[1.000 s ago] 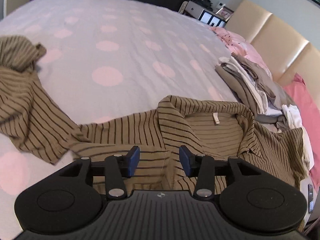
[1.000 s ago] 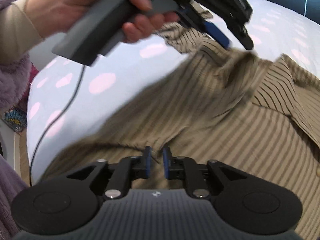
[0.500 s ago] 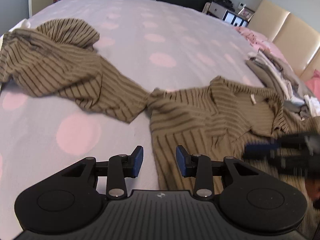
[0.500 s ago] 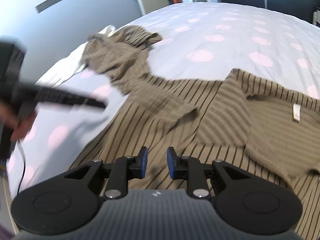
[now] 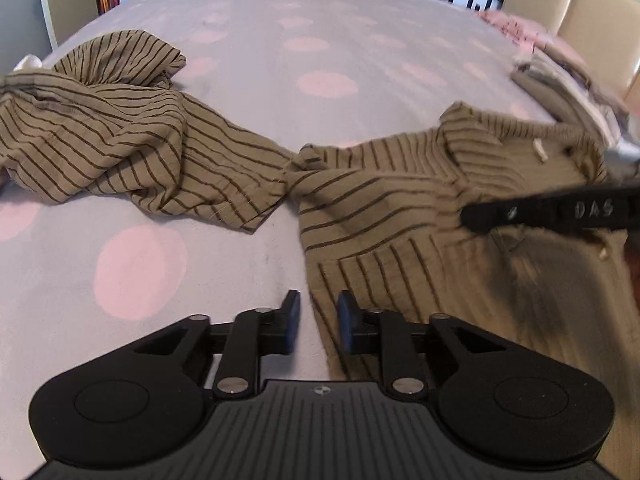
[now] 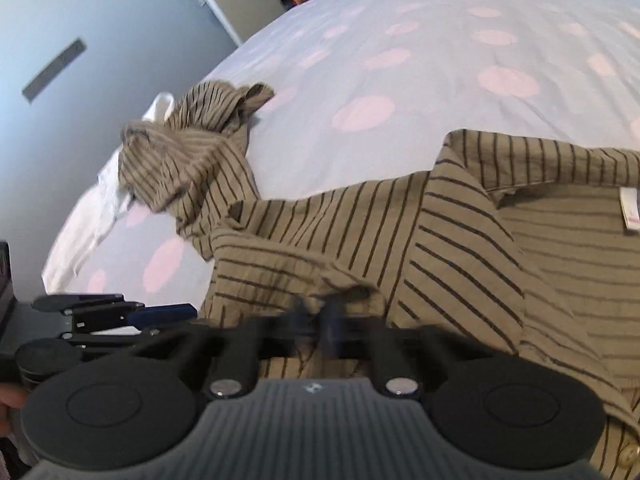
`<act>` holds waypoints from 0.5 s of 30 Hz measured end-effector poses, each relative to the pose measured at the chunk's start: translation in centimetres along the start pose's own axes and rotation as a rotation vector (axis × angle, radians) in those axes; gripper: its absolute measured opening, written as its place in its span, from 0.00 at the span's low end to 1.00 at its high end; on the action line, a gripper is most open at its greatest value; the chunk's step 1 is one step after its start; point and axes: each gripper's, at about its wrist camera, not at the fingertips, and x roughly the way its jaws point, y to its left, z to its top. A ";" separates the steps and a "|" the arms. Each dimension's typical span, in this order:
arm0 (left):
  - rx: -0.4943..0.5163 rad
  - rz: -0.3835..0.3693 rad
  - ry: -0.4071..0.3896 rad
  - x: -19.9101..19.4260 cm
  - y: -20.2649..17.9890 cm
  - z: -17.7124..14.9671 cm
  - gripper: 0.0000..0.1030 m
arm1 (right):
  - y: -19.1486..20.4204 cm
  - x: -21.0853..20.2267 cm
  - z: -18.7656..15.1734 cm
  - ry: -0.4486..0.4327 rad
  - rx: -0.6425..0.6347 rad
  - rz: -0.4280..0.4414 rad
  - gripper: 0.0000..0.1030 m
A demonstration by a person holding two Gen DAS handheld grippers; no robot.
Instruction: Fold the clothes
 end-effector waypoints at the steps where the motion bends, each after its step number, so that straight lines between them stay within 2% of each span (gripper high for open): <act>1: 0.010 0.007 0.001 0.0 -0.1 -0.1 0.15 | 0.0 -0.1 0.0 -0.009 -0.011 -0.028 0.02; 3: 0.020 0.018 0.003 0.0 -0.3 -0.1 0.15 | -0.5 -0.4 0.1 -0.014 -0.001 -0.092 0.02; 5: 0.026 0.027 0.002 -0.1 -0.4 -0.1 0.15 | -1.2 -0.7 0.0 -0.011 0.021 -0.084 0.03; 6: 0.027 0.027 0.001 -0.3 -0.4 -0.2 0.15 | -1.5 -0.9 -0.1 -0.008 0.029 -0.076 0.11; 7: 0.029 0.027 -0.001 -0.6 -0.4 -0.2 0.15 | -1.6 -1.4 -0.3 -0.020 0.023 -0.079 0.28; 8: 0.030 0.026 -0.002 -0.8 -0.4 -0.3 0.15 | -1.6 -2.0 -0.6 -0.033 0.015 -0.084 0.33; 10: 0.034 0.015 0.004 -1.6 -0.3 -0.5 0.15 | -1.4 -3.1 -1.4 -0.037 -0.013 -0.048 0.33; 12: 0.049 -0.020 0.008 -2.6 -0.3 -1.0 0.15 | -0.9 -4.0 -2.7 -0.023 -0.024 0.025 0.32; 15: 0.077 -0.073 -0.004 -4.5 -0.7 -1.9 0.15 | 0.2 -4.3 -4.7 0.006 -0.050 0.039 0.25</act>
